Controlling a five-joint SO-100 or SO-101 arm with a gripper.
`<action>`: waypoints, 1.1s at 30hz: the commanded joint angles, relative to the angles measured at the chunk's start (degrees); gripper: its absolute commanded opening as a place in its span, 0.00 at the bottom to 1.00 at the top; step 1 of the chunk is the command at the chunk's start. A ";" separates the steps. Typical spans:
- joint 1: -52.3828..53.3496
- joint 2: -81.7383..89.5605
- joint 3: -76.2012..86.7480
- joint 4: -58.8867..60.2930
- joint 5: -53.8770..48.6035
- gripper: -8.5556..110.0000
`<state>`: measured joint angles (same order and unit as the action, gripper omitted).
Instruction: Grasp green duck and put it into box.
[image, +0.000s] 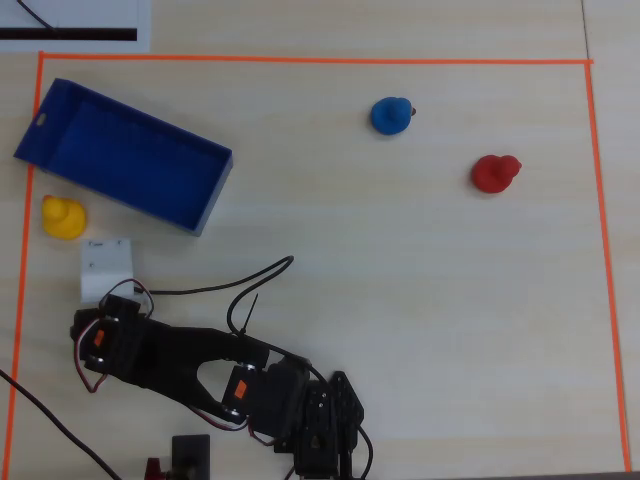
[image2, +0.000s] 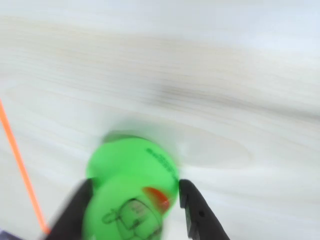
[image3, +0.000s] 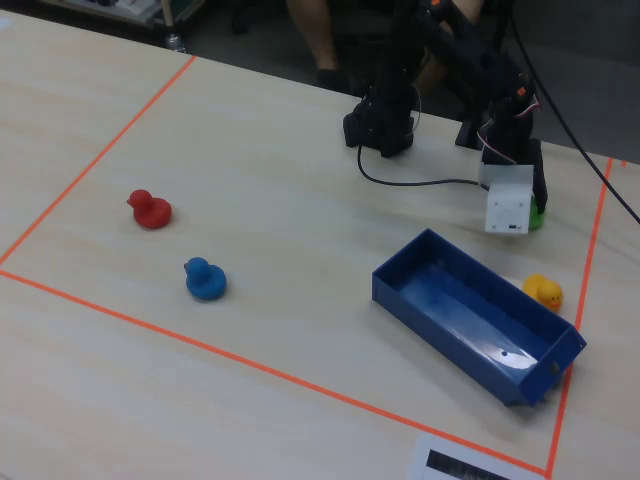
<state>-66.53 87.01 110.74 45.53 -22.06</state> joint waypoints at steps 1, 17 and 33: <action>0.88 0.79 -0.09 0.88 0.35 0.07; 34.01 4.39 -33.66 13.18 -4.22 0.07; 33.57 -1.41 -15.03 -1.85 -2.46 0.15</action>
<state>-31.38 85.34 95.54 45.53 -24.17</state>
